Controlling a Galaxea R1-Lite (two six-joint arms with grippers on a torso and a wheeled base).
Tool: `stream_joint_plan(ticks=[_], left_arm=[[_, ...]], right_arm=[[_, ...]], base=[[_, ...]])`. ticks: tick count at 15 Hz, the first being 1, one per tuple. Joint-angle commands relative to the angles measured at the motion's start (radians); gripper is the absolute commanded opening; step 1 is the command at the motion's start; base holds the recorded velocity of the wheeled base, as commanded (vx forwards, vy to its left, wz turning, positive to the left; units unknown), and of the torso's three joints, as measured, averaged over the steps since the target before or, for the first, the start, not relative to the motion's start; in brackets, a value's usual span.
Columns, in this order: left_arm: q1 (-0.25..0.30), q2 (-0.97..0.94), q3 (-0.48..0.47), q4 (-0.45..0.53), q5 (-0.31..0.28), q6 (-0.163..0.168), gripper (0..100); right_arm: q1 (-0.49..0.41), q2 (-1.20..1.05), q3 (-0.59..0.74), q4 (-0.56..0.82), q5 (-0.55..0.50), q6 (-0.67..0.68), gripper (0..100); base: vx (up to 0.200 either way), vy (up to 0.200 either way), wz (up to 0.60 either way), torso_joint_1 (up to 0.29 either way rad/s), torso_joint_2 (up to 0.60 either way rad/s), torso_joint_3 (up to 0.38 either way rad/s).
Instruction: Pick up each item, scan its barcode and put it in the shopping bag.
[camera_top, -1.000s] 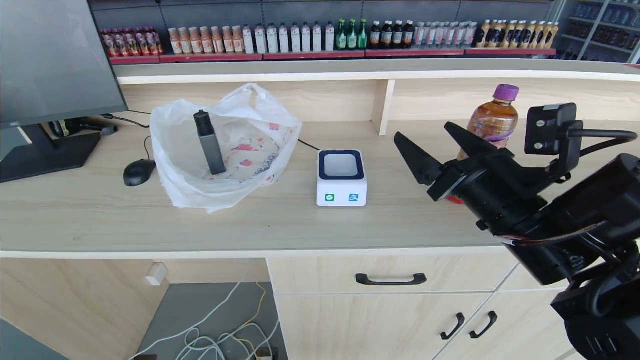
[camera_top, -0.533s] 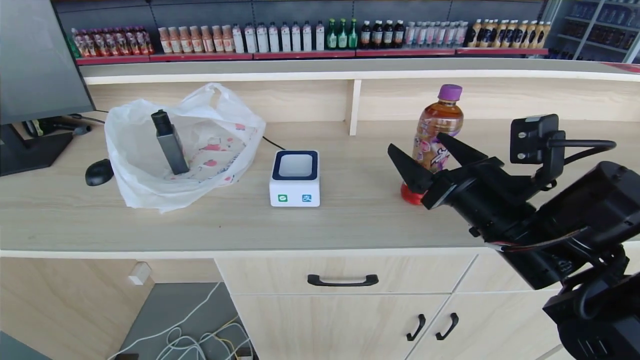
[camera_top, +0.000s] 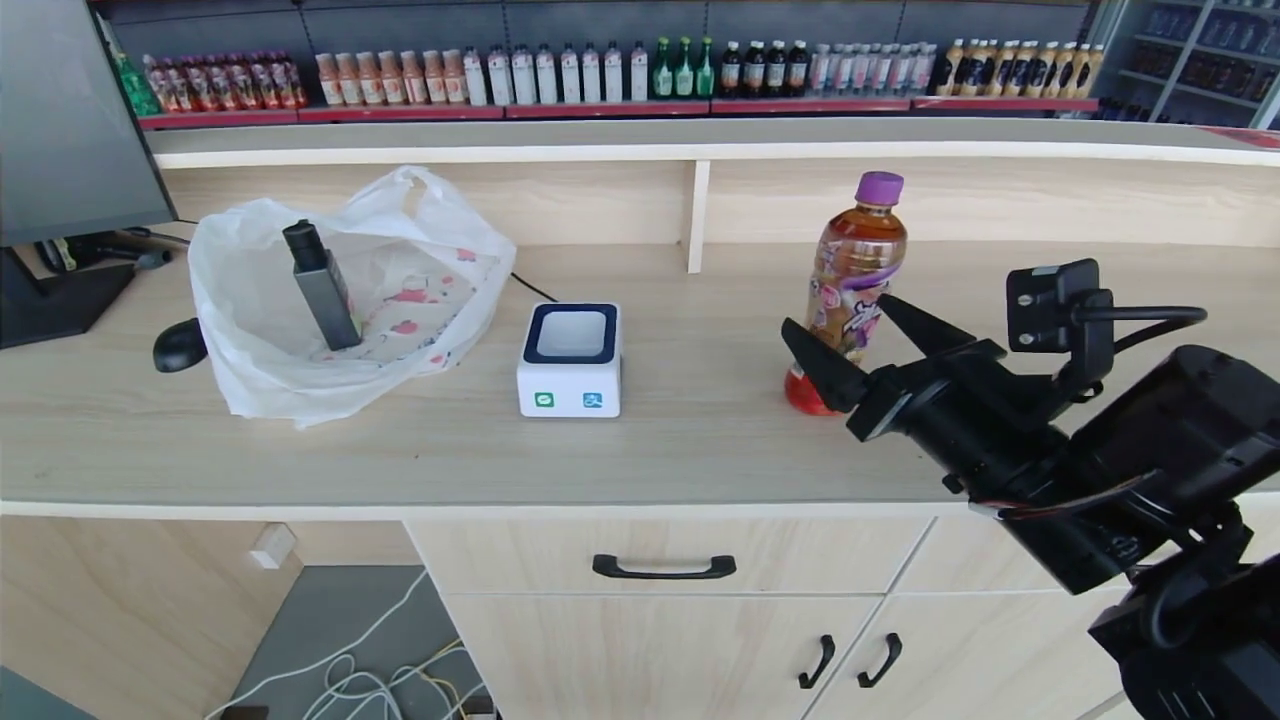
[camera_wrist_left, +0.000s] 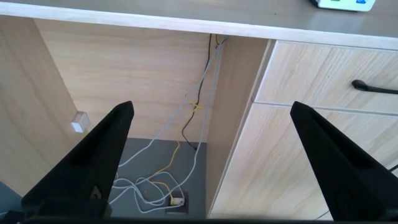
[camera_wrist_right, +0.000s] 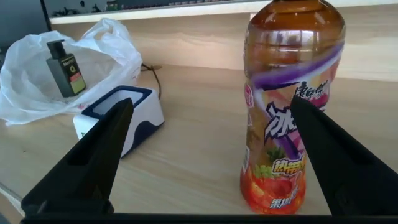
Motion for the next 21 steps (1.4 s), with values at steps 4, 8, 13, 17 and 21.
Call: stream_joint_plan(ticks=[4,8,13,17,21], left_arm=[[0.001,0.0,0.0,0.0,0.0,0.001,100],[0.002,0.0,0.0,0.0,0.0,0.001,100],[0.002,0.0,0.0,0.0,0.0,0.001,100],[0.002,0.0,0.0,0.0,0.0,0.001,100],[0.002,0.0,0.0,0.0,0.0,0.001,100]], right_arm=[[-0.153,0.0,0.052,-0.007,0.015,0.002,100],[-0.276,0.023,0.029,0.031,0.159,-0.017,100],[-0.258,0.055,-0.211,0.27,0.19,-0.014,100],[-0.241,0.049,-0.186,0.278,0.19,-0.017,100],[-0.282,0.004,-0.096,0.27,0.191,-0.009,100]], base=[[0.0,0.0,0.0,0.0,0.0,0.0],[0.0,0.0,0.0,0.0,0.0,0.0],[0.0,0.0,0.0,0.0,0.0,0.0],[0.0,0.0,0.0,0.0,0.0,0.0],[0.0,0.0,0.0,0.0,0.0,0.0]])
